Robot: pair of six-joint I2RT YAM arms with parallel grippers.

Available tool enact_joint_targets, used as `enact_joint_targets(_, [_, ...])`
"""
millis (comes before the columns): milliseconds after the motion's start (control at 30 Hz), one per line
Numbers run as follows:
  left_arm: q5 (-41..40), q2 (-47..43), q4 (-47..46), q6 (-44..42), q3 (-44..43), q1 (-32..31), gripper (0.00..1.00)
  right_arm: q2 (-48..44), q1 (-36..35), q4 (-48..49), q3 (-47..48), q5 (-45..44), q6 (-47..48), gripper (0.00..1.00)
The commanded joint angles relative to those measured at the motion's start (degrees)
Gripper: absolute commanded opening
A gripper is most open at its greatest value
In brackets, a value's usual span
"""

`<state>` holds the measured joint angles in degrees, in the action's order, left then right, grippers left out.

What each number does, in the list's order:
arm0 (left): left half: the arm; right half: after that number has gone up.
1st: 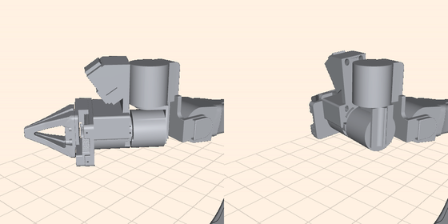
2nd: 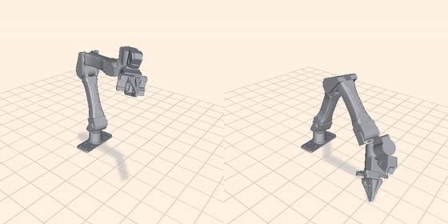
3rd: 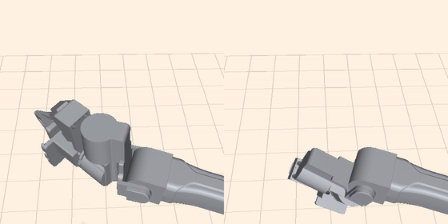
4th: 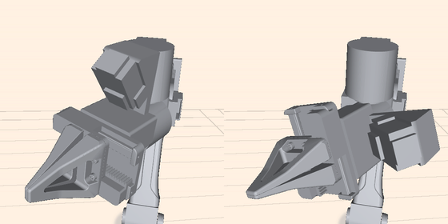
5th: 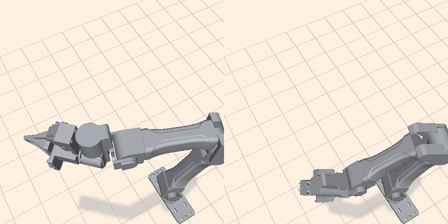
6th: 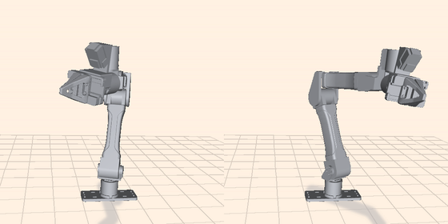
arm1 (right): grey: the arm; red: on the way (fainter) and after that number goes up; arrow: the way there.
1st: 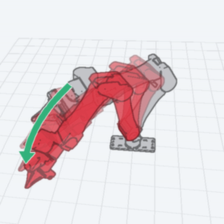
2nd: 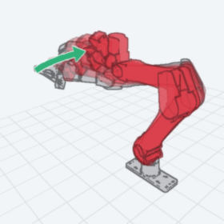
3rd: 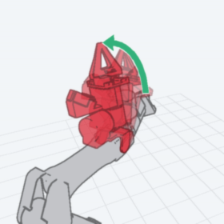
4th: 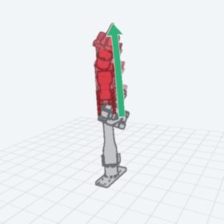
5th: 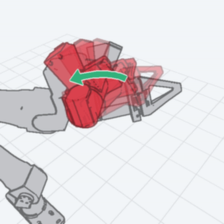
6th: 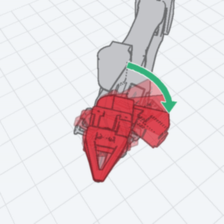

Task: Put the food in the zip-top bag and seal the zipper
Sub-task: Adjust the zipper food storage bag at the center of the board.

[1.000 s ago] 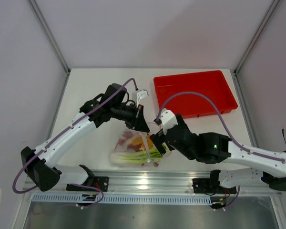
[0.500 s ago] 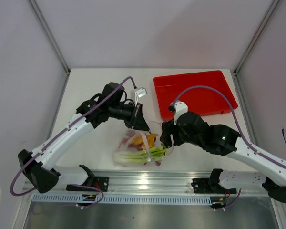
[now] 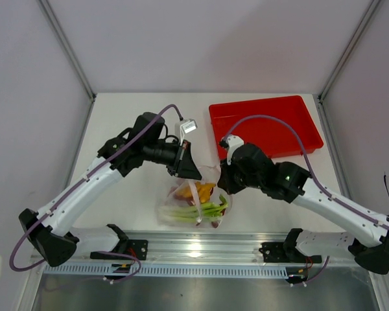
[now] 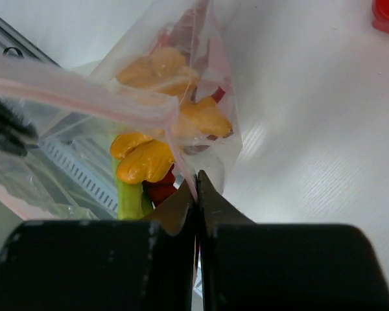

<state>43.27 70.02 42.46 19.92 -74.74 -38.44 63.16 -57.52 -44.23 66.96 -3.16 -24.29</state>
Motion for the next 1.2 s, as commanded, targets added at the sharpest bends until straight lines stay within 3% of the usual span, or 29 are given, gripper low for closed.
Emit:
enact_joint_targets(0, [2.3, -3.1, -4.4, 3.3, -0.2, 0.3, 0.01, 4.1, 3.6, 3.5, 7.1, 2.4, 2.1, 0.0])
enact_joint_targets(167, [-1.9, -3.8, -9.1, 8.2, 4.5, 0.3, 0.0, 13.0, 11.0, 7.4, 12.7, 12.3, 4.7, 0.0])
enact_joint_targets(200, [-2.4, -3.8, -11.5, 9.2, 5.7, 0.3, 0.01, 14.5, 12.0, 7.6, 13.9, 12.8, 5.3, 0.04])
enact_joint_targets(233, [-3.3, -3.8, -12.9, 11.5, 6.9, 0.3, 0.01, 17.4, 12.3, 7.5, 16.2, 13.1, 5.3, 0.33])
enact_joint_targets(300, [-6.2, -3.3, -16.4, 14.8, 8.2, 0.2, 0.01, 19.5, 13.1, 5.9, 18.7, 12.6, 5.2, 0.59])
enact_joint_targets(333, [-7.6, -2.9, -17.2, 15.5, 8.3, 0.3, 0.01, 20.4, 13.3, 5.3, 19.7, 11.3, 4.9, 0.8])
enact_joint_targets(400, [-9.9, -1.5, -20.3, 18.6, 8.4, 0.3, 0.0, 20.2, 14.3, 3.6, 20.8, 6.2, 4.0, 0.99])
enact_joint_targets(633, [-14.5, 5.2, -25.3, 22.8, 3.3, 0.4, 0.01, 8.2, 17.7, -5.1, 13.0, -8.0, -3.8, 0.99])
enact_joint_targets(833, [-11.6, 15.3, -29.1, 25.2, -2.7, 0.3, 0.01, -11.7, 17.4, -4.9, -3.2, -5.1, -13.2, 0.99])
enact_joint_targets(1000, [-9.6, 21.3, -30.9, 26.8, -6.7, 0.2, 0.02, -19.6, 11.0, -4.4, -9.9, 1.1, -19.0, 0.97])
enact_joint_targets(1167, [-8.6, 23.9, -31.8, 27.4, -8.0, 0.2, 0.02, -18.3, 0.8, -2.5, -12.5, -8.5, -22.3, 0.85])
